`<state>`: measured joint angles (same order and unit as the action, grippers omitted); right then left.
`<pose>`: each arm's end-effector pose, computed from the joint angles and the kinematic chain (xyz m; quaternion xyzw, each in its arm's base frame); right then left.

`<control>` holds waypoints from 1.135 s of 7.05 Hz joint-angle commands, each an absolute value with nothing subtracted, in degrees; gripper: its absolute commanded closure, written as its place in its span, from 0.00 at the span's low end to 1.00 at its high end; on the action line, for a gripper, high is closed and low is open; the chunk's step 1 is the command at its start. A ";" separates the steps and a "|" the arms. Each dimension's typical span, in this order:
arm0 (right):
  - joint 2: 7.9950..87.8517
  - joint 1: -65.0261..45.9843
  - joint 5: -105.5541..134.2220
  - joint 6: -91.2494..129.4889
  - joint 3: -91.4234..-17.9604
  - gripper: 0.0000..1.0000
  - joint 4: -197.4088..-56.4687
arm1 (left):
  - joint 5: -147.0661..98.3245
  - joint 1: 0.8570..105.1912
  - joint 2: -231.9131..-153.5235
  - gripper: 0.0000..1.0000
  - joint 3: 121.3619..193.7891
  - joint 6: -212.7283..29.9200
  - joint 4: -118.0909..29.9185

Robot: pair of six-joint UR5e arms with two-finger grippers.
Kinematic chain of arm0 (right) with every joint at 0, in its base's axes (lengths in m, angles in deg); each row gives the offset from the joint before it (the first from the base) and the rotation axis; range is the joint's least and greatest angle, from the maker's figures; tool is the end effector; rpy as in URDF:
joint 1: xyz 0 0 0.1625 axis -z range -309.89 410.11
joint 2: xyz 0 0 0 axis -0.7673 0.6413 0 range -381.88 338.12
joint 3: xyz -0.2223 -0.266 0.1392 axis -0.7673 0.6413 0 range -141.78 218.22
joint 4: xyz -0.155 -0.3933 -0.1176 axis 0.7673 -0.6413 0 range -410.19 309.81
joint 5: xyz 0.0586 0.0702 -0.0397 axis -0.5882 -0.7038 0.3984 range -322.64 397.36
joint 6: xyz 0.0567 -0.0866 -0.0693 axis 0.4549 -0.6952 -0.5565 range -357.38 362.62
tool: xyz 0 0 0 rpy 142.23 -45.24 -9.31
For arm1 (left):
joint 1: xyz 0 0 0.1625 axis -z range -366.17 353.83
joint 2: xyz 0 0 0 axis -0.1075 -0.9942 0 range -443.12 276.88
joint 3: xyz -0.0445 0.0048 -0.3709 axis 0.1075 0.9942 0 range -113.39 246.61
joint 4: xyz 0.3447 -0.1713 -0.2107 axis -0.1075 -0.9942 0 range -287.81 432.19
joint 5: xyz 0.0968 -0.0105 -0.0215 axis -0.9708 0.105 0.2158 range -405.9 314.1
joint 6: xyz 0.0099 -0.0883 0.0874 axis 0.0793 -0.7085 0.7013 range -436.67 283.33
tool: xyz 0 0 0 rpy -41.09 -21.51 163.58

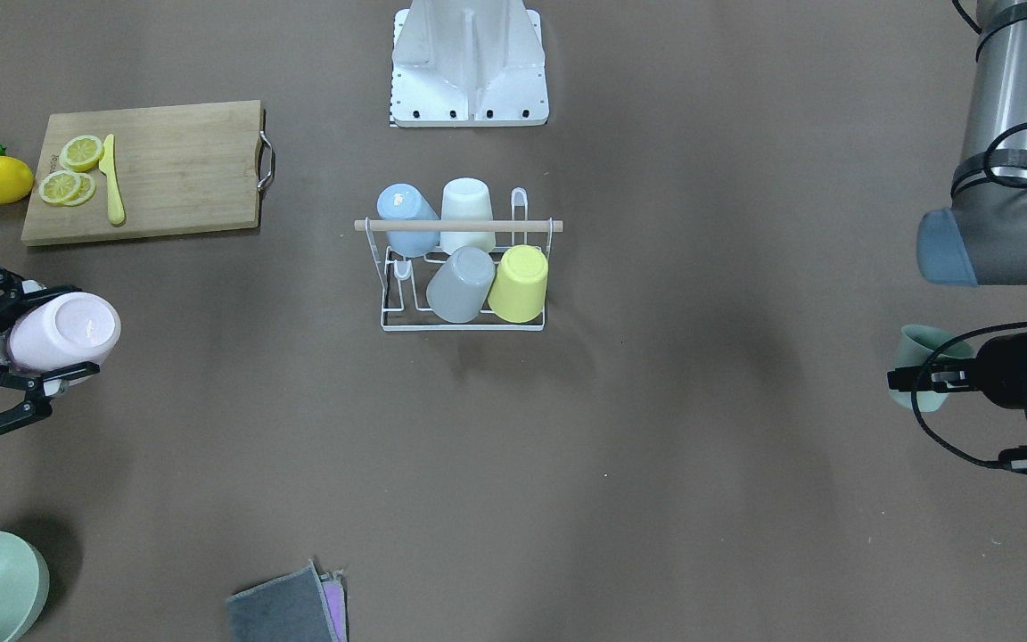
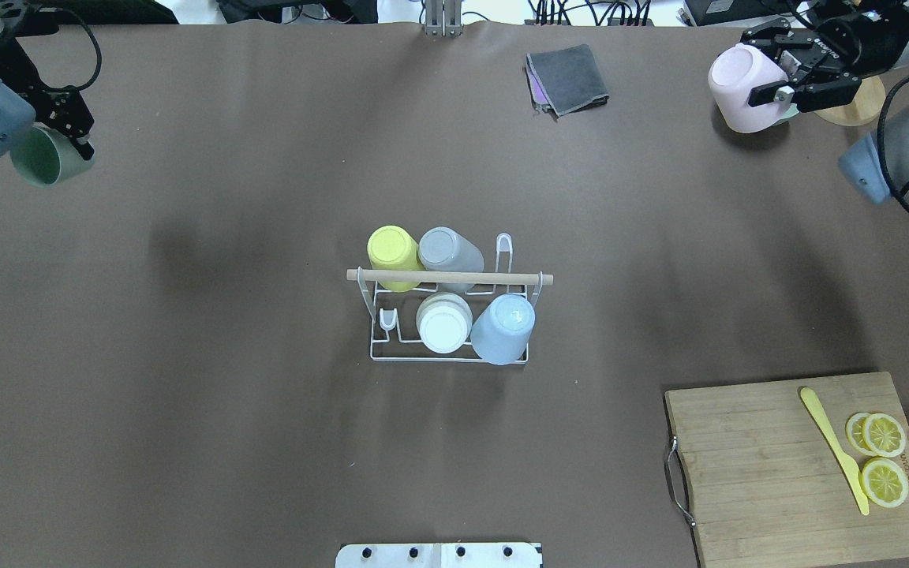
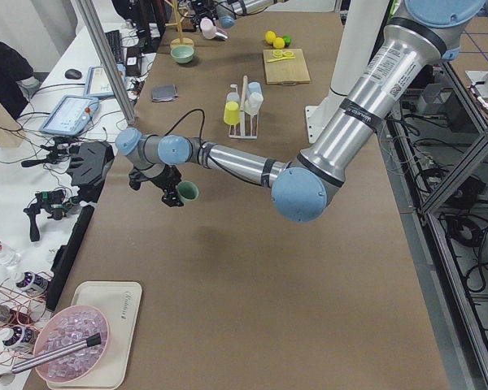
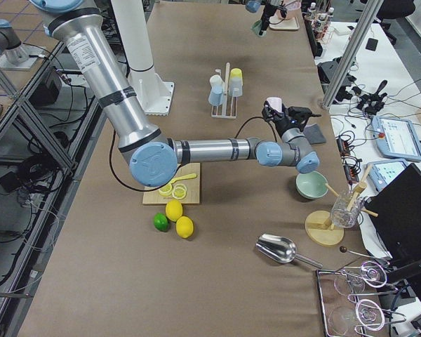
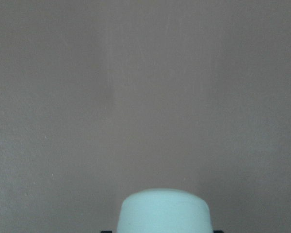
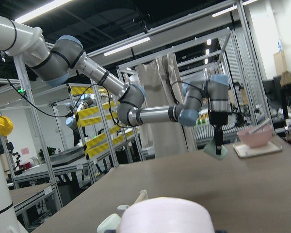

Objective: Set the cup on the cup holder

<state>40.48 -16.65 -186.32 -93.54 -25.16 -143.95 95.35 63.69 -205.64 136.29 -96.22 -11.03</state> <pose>-0.2346 -0.6556 0.4049 0.5386 -0.7449 -0.3284 0.2174 0.2127 -0.6848 0.4575 -0.1066 0.4209 0.0251 0.9005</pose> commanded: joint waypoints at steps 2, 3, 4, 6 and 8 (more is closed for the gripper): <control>40.08 -9.06 -199.13 -112.03 -23.22 0.69 -143.88 | 94.99 67.03 -205.20 1.00 135.51 -111.78 -33.03; 39.30 -7.21 -200.72 -115.91 -22.87 0.69 -143.97 | 94.90 68.09 -205.12 1.00 135.51 -116.01 -39.62; 38.94 -5.28 -202.04 -118.64 -22.26 0.69 -143.97 | 94.81 69.49 -205.03 1.00 135.69 -118.75 -45.52; 35.79 -3.69 -203.20 -120.77 -20.42 0.68 -143.97 | 89.13 70.47 -202.41 1.00 137.35 -124.01 -61.66; 32.45 -1.58 -203.20 -122.97 -19.36 0.68 -144.15 | 78.78 69.86 -200.38 1.00 137.71 -133.76 -81.52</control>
